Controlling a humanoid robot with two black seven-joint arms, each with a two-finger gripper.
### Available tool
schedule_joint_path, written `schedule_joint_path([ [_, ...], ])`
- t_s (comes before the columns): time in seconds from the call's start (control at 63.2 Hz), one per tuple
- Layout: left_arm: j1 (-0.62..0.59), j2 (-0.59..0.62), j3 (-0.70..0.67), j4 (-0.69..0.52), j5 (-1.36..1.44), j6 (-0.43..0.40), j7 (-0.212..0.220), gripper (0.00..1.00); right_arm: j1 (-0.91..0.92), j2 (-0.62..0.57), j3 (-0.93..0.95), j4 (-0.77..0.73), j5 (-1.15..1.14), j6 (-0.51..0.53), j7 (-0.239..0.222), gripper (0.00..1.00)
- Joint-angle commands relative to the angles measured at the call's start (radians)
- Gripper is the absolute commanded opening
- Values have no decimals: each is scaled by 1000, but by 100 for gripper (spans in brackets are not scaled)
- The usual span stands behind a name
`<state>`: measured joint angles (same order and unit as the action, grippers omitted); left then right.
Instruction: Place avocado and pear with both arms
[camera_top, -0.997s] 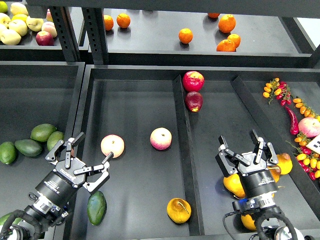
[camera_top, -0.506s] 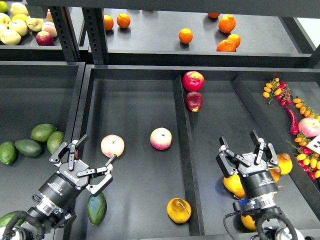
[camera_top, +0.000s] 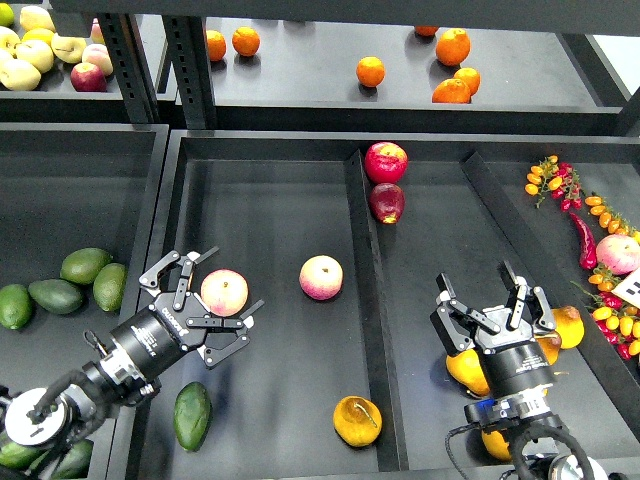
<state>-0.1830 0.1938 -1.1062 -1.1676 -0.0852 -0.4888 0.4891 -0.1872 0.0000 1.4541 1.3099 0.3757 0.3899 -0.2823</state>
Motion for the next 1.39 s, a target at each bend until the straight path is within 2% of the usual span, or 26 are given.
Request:
schedule_joint_path([
  [0.0,-101,87,101,32,7,0,0,100,0,0,2,-1,0,1,0,100],
  [0.206,-325,298,383,51,9,0,0,100,12,0,28,-1,-1,-3,2,100],
  [0.301,-409,338,508,52,10,0,0,100,35,0,55,-3,0,-16,2,100],
  [0.317,-417,341,519,52,12,0,0,100,40,0,57,-3,2,-16,2,100],
  [0.332,-464,343,595,52,25,0,0,100,60,0,64,-3,3,-25,2,100],
  [0.475,-553,345,750,51,103,0,0,99,110,0,97,-6,3,-78,2,100],
  [0.728,-648,345,942,74,156,4,0,100,236,0,186,-61,2,-187,2,100],
  [0.934,-799,349,1147,75,200,6,0,100,264,0,207,-75,2,-204,2,100],
  [1.124,-914,311,1322,79,200,27,0,100,264,0,209,-96,2,-204,2,100],
  [1.139,-967,239,1395,80,197,57,0,99,268,0,209,-115,0,-206,2,100],
  [1.266,-992,161,1447,86,194,116,0,99,284,0,221,-129,0,-209,2,100],
  [1.377,-994,85,1468,117,193,134,0,99,308,0,232,-142,0,-221,2,100],
])
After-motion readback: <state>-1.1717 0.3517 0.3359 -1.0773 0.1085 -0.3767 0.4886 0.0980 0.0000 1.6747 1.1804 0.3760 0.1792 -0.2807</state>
